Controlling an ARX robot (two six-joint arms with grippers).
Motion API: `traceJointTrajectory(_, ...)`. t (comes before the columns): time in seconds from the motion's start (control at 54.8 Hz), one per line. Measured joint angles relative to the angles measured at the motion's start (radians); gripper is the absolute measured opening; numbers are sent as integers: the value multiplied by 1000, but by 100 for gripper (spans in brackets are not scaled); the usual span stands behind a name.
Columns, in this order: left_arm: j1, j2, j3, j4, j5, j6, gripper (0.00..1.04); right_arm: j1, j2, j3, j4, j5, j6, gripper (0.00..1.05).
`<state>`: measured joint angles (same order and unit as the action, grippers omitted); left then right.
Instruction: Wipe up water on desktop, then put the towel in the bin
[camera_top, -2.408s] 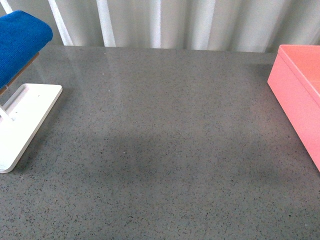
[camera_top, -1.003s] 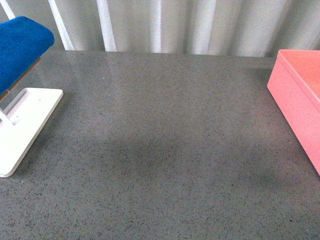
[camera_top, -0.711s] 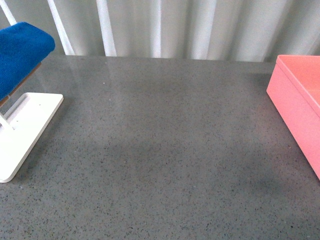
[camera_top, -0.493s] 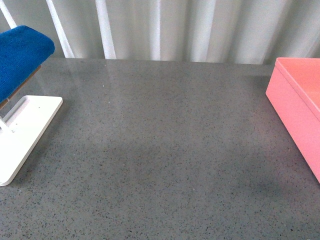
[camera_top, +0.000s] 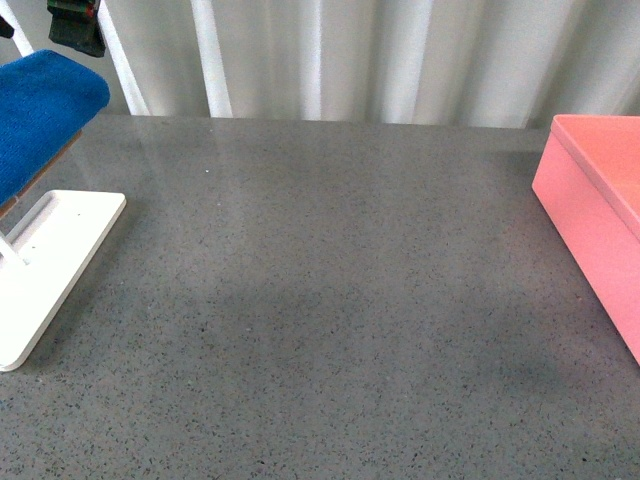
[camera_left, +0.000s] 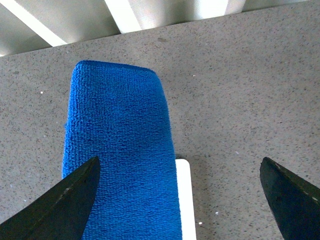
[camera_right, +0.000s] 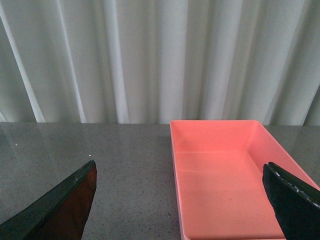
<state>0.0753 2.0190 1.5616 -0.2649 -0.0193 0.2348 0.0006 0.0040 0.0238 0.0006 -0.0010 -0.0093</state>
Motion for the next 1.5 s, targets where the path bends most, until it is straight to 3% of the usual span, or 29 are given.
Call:
traceJointTrajectory(0.365,66,71,0,31,2,61,98,0,0,0,0,0,0,98)
traceJointTrajectory(0.803,63,113,-3,71,-15,80,98,0,0,0,0,0,0,98)
traceJointTrajectory(1.003,58,113,-19,84,-25,83,65,0,0,0,0,0,0,98)
traceJointTrajectory(1.259,54,109,-69,122,-26,85,10,0,0,0,0,0,0,98)
traceJointTrajectory(1.313,51,108,-83,130,-27,87,5,0,0,0,0,0,0,98)
traceJointTrajectory(1.496,57,93,-88,129,-27,98,5,0,0,0,0,0,0,98)
